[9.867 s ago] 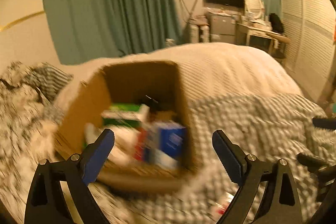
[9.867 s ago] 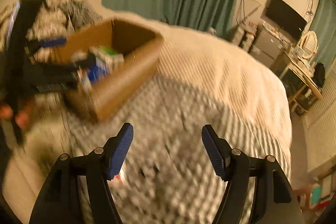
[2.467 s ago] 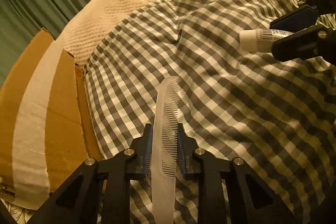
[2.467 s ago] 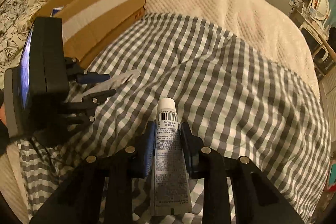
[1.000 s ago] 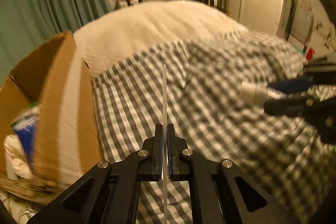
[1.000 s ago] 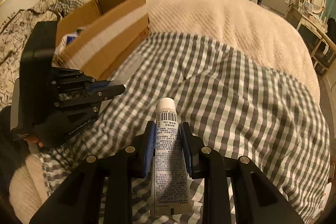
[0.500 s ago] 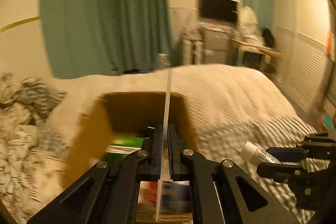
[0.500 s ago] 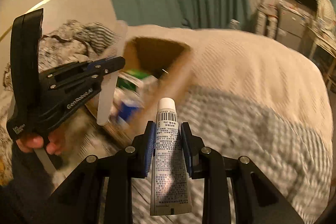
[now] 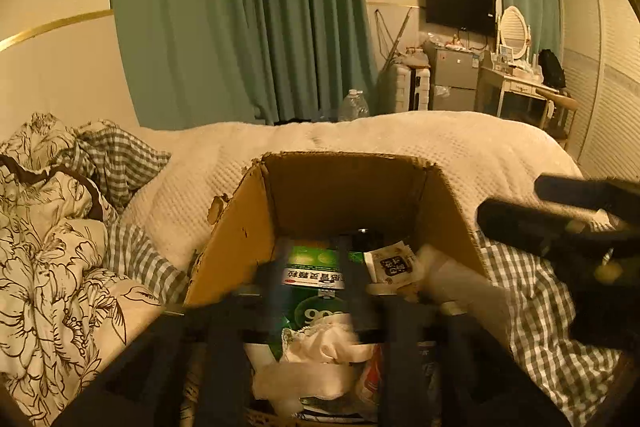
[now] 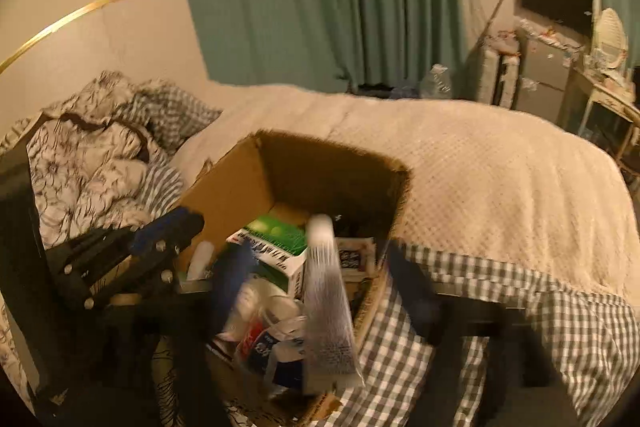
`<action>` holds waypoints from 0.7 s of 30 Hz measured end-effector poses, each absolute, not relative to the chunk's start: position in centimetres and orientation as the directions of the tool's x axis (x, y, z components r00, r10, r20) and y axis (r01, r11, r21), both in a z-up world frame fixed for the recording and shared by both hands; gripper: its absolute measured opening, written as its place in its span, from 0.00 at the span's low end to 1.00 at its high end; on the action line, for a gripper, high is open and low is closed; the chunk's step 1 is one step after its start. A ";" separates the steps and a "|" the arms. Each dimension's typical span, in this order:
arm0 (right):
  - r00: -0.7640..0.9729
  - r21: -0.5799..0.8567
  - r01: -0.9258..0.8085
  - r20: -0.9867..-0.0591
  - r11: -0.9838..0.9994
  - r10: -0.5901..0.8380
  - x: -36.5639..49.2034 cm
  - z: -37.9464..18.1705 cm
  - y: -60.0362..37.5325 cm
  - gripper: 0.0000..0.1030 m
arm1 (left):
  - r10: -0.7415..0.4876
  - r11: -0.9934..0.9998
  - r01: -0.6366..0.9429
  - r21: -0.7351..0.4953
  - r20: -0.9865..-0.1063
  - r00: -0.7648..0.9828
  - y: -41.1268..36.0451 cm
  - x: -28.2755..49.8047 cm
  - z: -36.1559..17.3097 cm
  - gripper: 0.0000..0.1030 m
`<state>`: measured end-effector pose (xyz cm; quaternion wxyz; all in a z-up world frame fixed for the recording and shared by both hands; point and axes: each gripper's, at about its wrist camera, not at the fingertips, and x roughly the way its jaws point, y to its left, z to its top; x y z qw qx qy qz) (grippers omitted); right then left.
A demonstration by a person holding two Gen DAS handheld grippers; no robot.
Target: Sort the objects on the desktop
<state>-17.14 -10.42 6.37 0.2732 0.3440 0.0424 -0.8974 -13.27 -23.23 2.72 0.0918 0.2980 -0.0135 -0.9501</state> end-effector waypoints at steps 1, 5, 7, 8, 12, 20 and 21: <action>-0.626 0.109 0.517 -0.628 -0.849 -0.462 -16.8 7.1 -10.2 0.74 | -0.190 -0.982 0.166 0.093 -0.552 -0.812 -22.9 -12.9 3.0 0.82; -0.665 0.058 0.482 -0.625 -0.874 -0.408 -14.7 8.8 -7.9 0.88 | -0.213 -0.977 0.179 0.118 -0.455 -0.865 -21.3 -9.8 5.0 1.00; -0.693 0.034 0.442 -0.621 -0.897 -0.365 -13.2 9.6 -5.7 0.95 | -0.203 -0.979 0.178 0.098 -0.447 -0.871 -20.7 -8.4 6.0 1.00; -0.703 0.028 0.425 -0.620 -0.905 -0.349 -12.5 9.9 -4.6 0.99 | -0.195 -0.981 0.174 0.089 -0.448 -0.872 -20.4 -7.8 6.2 1.00; -0.725 0.032 0.350 -0.623 -0.936 -0.292 -9.5 9.0 0.8 0.99 | -0.251 -0.968 0.228 0.104 -0.419 -0.873 -18.6 -5.3 6.2 1.00; -0.742 0.167 0.207 -0.615 -0.964 -0.266 -7.2 2.1 7.9 0.99 | -0.273 -0.961 0.252 0.116 -0.553 -0.787 -14.6 -5.4 1.2 1.00; -0.728 0.178 0.211 -0.628 -0.961 -0.276 -7.4 1.5 7.8 0.99 | -0.292 -0.956 0.251 0.151 -0.551 -0.782 -14.0 -5.8 0.7 1.00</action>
